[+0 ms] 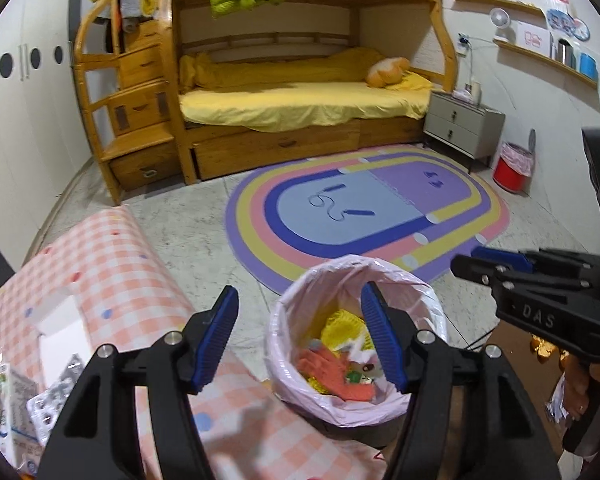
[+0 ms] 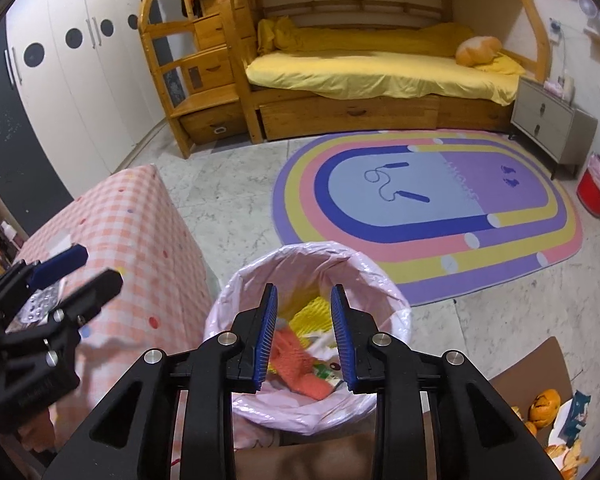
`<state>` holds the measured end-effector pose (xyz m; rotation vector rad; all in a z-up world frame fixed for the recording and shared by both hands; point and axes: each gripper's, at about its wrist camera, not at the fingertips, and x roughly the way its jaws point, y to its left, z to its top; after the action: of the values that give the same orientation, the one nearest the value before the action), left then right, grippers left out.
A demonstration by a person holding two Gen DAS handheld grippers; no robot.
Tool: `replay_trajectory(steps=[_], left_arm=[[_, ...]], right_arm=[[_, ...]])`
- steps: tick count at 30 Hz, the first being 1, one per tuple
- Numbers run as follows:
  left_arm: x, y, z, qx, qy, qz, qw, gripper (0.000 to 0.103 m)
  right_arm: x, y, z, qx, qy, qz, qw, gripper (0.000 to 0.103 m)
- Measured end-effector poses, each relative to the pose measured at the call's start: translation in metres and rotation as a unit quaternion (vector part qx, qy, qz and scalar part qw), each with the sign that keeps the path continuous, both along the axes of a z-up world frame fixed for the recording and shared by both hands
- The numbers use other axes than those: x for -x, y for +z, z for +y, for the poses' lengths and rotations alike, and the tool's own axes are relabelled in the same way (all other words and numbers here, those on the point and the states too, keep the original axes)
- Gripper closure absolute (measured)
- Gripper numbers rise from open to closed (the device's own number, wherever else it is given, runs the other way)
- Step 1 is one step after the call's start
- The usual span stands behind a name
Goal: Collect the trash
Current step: 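Carry the glove to the wastebasket with the left tool while the right tool drops a small white item, then grasp the white foam block with the left tool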
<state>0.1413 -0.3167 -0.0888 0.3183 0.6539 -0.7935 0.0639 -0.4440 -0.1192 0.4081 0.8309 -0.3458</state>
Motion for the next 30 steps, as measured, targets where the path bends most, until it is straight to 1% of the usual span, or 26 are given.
replay_trajectory(steps=[2,7,9,13,16,17,19,21,25,29,30], left_arm=[[0.002,0.008,0.009,0.002,0.011,-0.010,0.9999,0.041],[0.006,0.028,0.042,0.012,0.037,-0.027,0.9989,0.041],[0.007,0.036,0.061,0.016,0.052,-0.031,0.9981,0.041],[0.006,0.047,0.097,0.011,0.083,-0.049,0.9953,0.041],[0.002,0.054,0.127,0.016,0.107,-0.051,0.9929,0.039],[0.000,0.057,0.140,0.017,0.119,-0.051,0.9915,0.038],[-0.004,0.060,0.163,0.017,0.142,-0.055,0.9882,0.037],[-0.011,0.063,0.191,0.015,0.172,-0.059,0.9832,0.036],[-0.021,0.063,0.237,0.014,0.216,-0.057,0.9745,0.036],[-0.031,0.059,0.283,0.003,0.268,-0.057,0.9617,0.036],[-0.032,0.059,0.291,0.003,0.275,-0.055,0.9598,0.036]], right_arm=[[0.000,0.005,0.007,-0.001,0.007,-0.004,1.000,0.073],[-0.001,0.030,0.041,0.001,0.037,-0.026,0.999,0.073],[-0.006,0.040,0.061,0.004,0.055,-0.035,0.998,0.073],[-0.018,0.056,0.096,0.007,0.088,-0.045,0.995,0.073],[-0.029,0.064,0.123,0.003,0.110,-0.050,0.993,0.071],[-0.032,0.066,0.131,0.002,0.117,-0.053,0.992,0.067],[-0.041,0.072,0.150,0.004,0.133,-0.058,0.989,0.064],[-0.050,0.077,0.167,0.005,0.146,-0.060,0.987,0.063],[-0.068,0.083,0.196,0.006,0.165,-0.067,0.984,0.061],[-0.084,0.084,0.214,0.003,0.176,-0.070,0.982,0.060],[-0.087,0.083,0.217,0.002,0.177,-0.069,0.982,0.060]])
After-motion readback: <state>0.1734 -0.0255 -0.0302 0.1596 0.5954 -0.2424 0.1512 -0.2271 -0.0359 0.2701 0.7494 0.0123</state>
